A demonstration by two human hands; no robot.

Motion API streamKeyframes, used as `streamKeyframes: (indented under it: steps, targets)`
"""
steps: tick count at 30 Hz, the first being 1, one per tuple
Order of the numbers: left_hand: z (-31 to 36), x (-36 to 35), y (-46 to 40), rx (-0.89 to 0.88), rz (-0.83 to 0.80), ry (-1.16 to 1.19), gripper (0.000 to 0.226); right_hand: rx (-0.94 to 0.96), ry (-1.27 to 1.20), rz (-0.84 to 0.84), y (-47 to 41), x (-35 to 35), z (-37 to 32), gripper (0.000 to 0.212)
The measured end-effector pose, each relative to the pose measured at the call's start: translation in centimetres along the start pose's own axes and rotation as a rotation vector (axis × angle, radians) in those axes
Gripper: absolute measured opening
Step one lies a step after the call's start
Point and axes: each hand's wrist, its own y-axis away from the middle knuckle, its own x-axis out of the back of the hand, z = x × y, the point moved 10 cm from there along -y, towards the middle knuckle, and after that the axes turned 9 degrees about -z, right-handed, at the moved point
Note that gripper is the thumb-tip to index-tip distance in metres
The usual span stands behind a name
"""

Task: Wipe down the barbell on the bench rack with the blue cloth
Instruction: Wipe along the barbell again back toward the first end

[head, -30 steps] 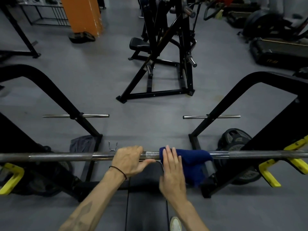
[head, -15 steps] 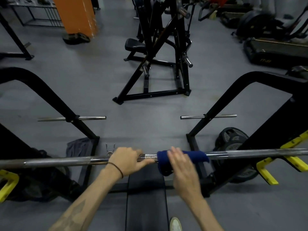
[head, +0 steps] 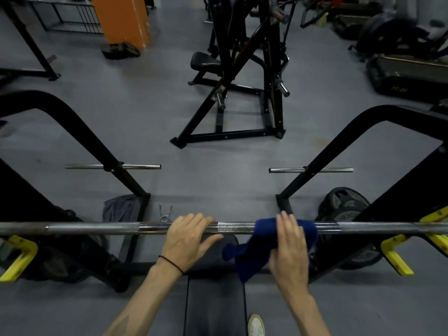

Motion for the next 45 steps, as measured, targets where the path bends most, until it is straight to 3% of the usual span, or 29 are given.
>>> streamKeyframes:
  steps: [3, 7, 10, 13, 16, 20, 22, 24, 27, 29, 33, 35, 36, 40, 42, 45]
  targets:
    - [0.0, 0.0, -0.3, 0.074, 0.007, 0.027, 0.047, -0.171, -0.095, -0.011, -0.1, -1.1, -2.4, 0.100]
    - [-0.1, -0.5, -0.2, 0.075, -0.020, 0.025, 0.049, 0.126, -0.081, -0.175, 1.2, -3.7, -9.9, 0.110]
    - [-0.3, -0.5, -0.1, 0.049, -0.065, -0.029, 0.053, 0.250, -0.015, -0.177, 0.8, -2.6, -6.7, 0.110]
    - [-0.4, -0.4, -0.2, 0.132, -0.074, -0.069, 0.059, 0.038, 0.009, -0.055, 0.3, -0.7, -1.2, 0.104]
    - [-0.5, -0.7, -0.3, 0.201, -0.087, -0.073, 0.063, -0.162, -0.116, -0.038, 0.3, -2.0, -3.8, 0.100]
    - [-0.2, -1.3, 0.0, 0.194, -0.130, -0.062, 0.069, 0.087, -0.110, -0.176, 1.0, -3.9, -9.9, 0.107]
    - [-0.1, -1.1, -0.4, 0.164, -0.134, -0.079, 0.066, 0.240, -0.047, -0.202, 0.8, -3.3, -8.0, 0.101]
    - [-0.2, -1.0, -1.2, 0.082, -0.154, -0.105, 0.063, 0.243, -0.007, -0.127, 0.3, -1.7, -3.9, 0.088]
    - [-0.5, -1.5, -2.2, -0.008, -0.255, -0.147, 0.070, -0.036, -0.011, -0.018, -0.2, 0.1, 0.9, 0.092]
    - [-0.1, -1.5, -3.2, -0.069, -0.361, -0.187, 0.079, -0.147, -0.077, 0.007, 0.1, -0.6, -1.4, 0.091]
    - [-0.9, -3.3, -4.1, 0.030, -0.747, -0.054, 0.076, 0.156, -0.074, -0.166, 0.9, -3.6, -10.6, 0.106]
    - [-0.9, -2.9, -3.8, 0.036, -0.697, -0.106, 0.082, 0.274, -0.051, -0.192, 0.8, -3.2, -9.5, 0.106]
    - [-1.1, -2.0, -3.6, 0.042, -0.579, -0.130, 0.083, 0.277, -0.038, -0.177, 0.6, -2.7, -7.7, 0.105]
    - [-1.3, -0.6, -0.6, -0.005, -0.172, -0.105, 0.064, -0.055, -0.008, -0.020, 0.2, -0.2, 0.1, 0.100]
    - [-2.2, -0.7, 0.6, 0.028, -0.099, -0.124, 0.057, -0.122, -0.031, -0.020, 0.2, -0.8, -1.9, 0.091]
    - [-3.2, 0.0, 0.8, 0.104, -0.014, -0.120, 0.058, 0.041, -0.032, -0.139, 1.0, -2.9, -8.8, 0.096]
